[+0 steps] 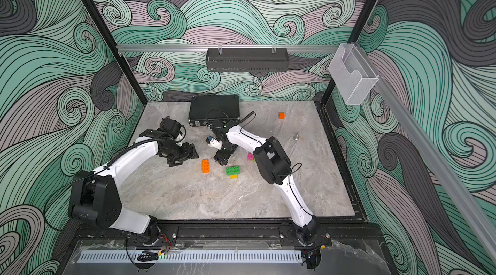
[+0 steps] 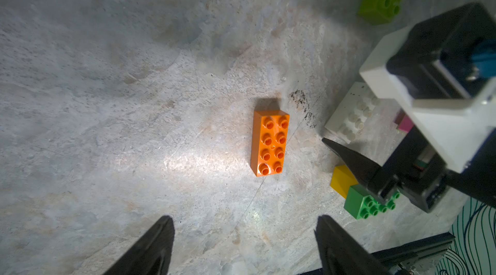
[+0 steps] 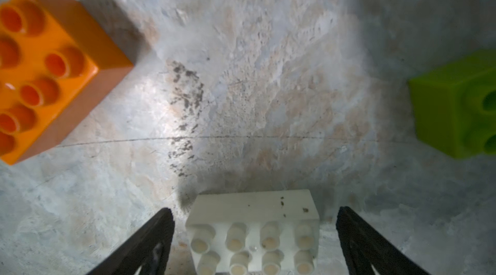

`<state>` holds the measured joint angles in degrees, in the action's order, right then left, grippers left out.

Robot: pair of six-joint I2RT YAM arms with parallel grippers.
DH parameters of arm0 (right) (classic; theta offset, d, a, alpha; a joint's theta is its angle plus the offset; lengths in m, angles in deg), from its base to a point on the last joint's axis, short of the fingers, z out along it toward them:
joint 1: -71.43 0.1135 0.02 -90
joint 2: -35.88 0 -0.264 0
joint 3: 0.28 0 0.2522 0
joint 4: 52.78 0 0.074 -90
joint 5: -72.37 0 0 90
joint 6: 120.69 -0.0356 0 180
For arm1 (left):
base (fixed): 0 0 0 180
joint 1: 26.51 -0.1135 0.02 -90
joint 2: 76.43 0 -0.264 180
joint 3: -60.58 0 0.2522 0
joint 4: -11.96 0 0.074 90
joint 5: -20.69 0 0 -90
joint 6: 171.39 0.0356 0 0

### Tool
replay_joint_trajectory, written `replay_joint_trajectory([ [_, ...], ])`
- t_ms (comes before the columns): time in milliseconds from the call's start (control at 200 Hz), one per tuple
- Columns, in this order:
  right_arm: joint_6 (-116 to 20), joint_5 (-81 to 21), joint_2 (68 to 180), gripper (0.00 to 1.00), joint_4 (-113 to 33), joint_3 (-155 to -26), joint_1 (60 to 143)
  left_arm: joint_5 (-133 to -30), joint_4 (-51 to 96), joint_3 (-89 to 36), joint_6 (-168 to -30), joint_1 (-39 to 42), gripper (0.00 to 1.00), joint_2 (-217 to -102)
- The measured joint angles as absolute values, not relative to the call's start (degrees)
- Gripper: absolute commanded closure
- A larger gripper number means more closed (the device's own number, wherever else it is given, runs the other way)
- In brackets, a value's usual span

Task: Assemble a carrot with lego
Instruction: Pick up the lego brick from the center of the board.

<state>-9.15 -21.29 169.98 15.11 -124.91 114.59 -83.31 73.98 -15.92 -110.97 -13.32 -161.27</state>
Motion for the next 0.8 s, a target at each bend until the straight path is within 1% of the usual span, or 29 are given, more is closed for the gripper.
replay_joint_trajectory([
  [190,-10.33,-20.99,170.4,0.18,15.48,-124.91,114.48,-83.35,73.95,-15.94,-110.97,-13.34,0.16,-161.27],
  [515,-12.19,-20.9,170.4,0.46,16.27,-125.15,114.26,-83.5,73.8,-15.61,-110.97,-13.41,0.16,-161.27],
  [650,-13.96,-20.57,170.4,0.5,17.84,-126.88,114.22,-83.52,73.65,-15.61,-110.97,-13.41,0.16,-161.29],
  [800,-19.34,-19.76,170.05,0.52,20.31,-131.69,114.06,-83.52,73.6,-15.61,-110.97,-13.41,0.16,-161.29],
])
